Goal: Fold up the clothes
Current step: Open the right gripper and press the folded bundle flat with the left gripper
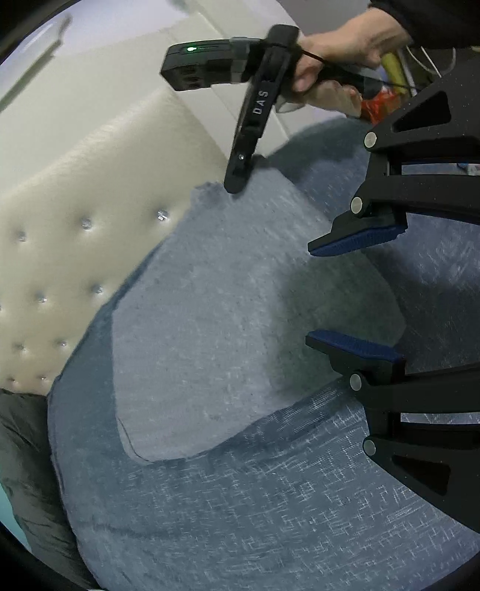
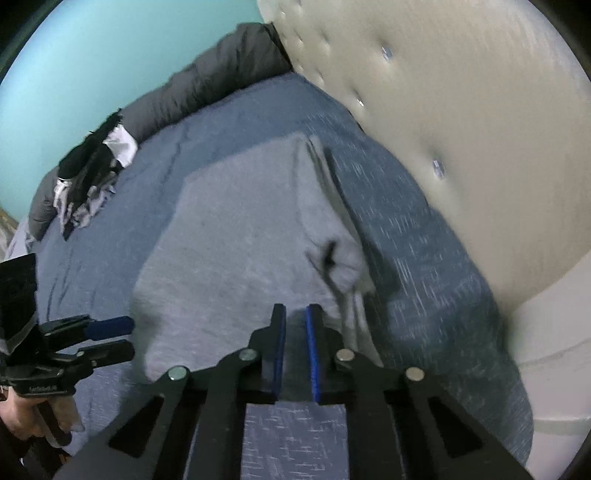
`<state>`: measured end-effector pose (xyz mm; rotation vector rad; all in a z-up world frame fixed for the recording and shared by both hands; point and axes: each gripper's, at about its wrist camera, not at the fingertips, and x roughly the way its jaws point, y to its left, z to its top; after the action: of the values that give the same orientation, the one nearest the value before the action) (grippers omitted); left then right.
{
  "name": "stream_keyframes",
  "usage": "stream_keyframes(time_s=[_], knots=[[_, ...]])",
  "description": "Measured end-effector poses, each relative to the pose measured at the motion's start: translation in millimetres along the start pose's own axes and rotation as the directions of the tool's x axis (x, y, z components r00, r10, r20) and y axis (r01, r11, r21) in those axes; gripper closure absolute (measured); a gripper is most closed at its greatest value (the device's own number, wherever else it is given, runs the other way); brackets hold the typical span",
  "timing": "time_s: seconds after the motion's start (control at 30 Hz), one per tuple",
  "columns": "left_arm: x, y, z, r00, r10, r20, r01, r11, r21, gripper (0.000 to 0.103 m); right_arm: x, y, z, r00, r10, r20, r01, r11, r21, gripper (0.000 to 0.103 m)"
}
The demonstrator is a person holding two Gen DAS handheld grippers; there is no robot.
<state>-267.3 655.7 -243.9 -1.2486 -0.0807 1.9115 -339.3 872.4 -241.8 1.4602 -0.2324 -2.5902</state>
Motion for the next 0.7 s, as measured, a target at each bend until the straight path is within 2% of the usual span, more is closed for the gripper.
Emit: stream_keyframes(time_s=[0.13, 0.27, 0.4, 0.5, 0.67, 0.7], knots=[[8, 1, -10, 0.999, 0.034, -0.011, -0.033, 0.999, 0.044, 0.060, 14, -16, -17, 1.000, -0.027, -0.007, 0.028, 0.998, 0.054, 0.102], [14, -1, -15, 0.998, 0.058, -0.011, -0.056, 0.995, 0.083, 0.061, 26, -33, -33, 1.000, -0.021, 0.002, 0.020, 0.990, 0.141, 0.103], [11, 1, -12, 0.997, 0.075, -0.016, -0.073, 0.992, 0.104, 0.061, 22, -32, -31, 1.000, -0.022, 0.001, 0.022, 0.989, 0.147, 0.103], [6, -2, -9, 0.996, 0.083, -0.013, -0.080, 0.989, 0.120, 0.061, 7, -29, -22, 0.998, -0.013, 0.059, 0.005, 0.989, 0.145, 0.103], [5, -3, -14, 0.996, 0.084, -0.011, -0.082, 0.989, 0.126, 0.061, -19, -9, -3, 0.985, 0.018, 0.169, -0.032, 0.996, 0.078, 0.103], [5, -4, -16, 0.996, 0.085, -0.009, -0.083, 0.989, 0.126, 0.061, -17, -7, 3, 0.986, 0.015, 0.166, -0.026, 0.997, 0.068, 0.103]])
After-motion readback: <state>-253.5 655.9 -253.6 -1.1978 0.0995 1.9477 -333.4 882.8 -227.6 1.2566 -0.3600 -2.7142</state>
